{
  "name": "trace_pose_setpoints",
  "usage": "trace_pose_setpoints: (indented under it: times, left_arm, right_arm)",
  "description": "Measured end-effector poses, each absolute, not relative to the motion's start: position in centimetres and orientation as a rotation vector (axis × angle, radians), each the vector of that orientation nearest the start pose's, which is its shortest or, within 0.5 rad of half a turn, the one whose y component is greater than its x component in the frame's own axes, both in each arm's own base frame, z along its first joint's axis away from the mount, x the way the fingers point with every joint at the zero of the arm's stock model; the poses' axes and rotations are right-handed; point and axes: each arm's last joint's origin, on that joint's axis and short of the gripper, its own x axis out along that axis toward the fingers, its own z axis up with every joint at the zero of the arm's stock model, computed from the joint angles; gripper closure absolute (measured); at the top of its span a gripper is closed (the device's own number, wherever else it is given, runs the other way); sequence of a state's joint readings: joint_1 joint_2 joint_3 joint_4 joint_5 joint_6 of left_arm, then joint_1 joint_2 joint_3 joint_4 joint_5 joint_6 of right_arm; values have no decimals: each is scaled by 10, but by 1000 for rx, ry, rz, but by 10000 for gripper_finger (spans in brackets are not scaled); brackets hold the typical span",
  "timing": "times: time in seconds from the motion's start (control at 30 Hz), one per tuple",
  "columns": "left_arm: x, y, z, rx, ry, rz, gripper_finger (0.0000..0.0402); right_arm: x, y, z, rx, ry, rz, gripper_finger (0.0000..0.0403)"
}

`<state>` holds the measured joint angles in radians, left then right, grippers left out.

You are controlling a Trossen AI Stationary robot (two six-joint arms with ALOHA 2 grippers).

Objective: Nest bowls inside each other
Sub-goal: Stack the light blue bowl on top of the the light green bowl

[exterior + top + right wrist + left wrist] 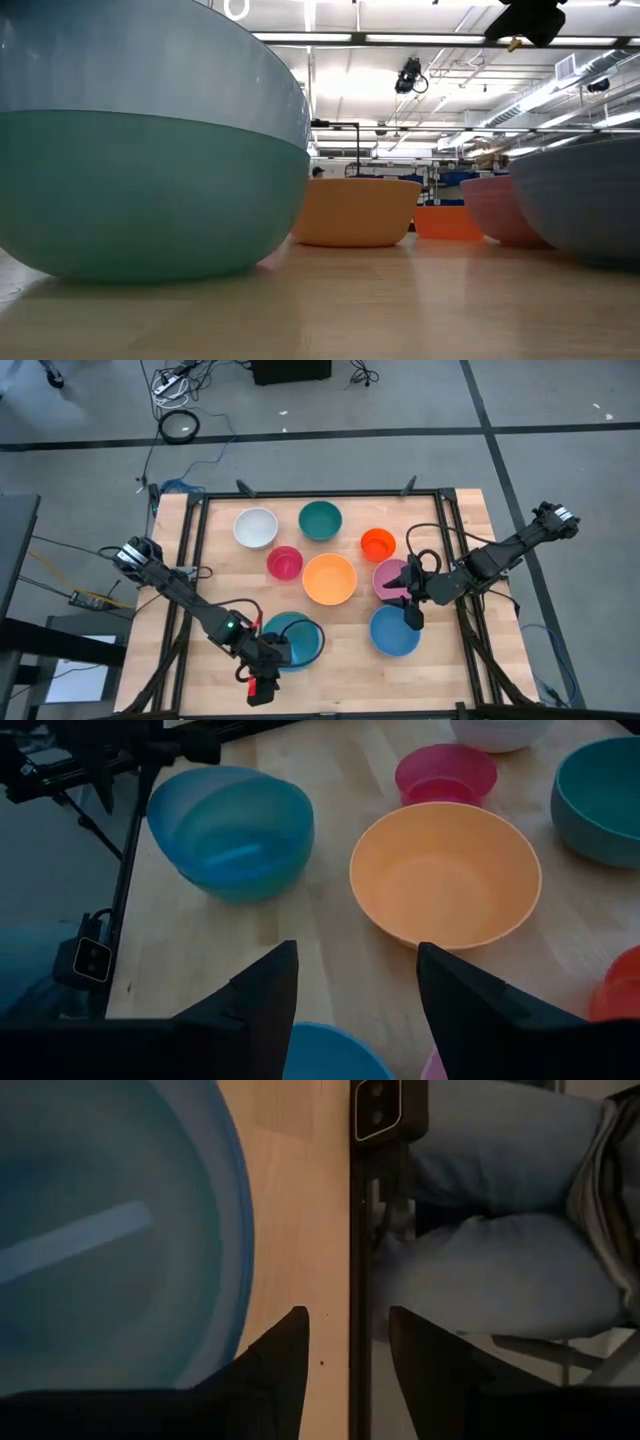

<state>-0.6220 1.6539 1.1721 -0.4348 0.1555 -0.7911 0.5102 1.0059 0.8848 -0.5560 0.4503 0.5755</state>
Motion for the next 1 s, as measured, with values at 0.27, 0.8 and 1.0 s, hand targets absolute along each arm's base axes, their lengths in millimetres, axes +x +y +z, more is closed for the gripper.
trace_pose_setpoints:
  times: [0.27,0.8,1.0]
  left_arm:
    - [281,-200,227,-439,1117,-273,254]
    - [281,-197,241,-486,1112,-322,254]
    - [283,-202,293,-438,1024,-359,254]
  right_arm:
    - [183,88,298,245,591,-115,209]
    - [183,88,298,244,591,-114,209]
    - [184,88,297,241,595,-116,209]
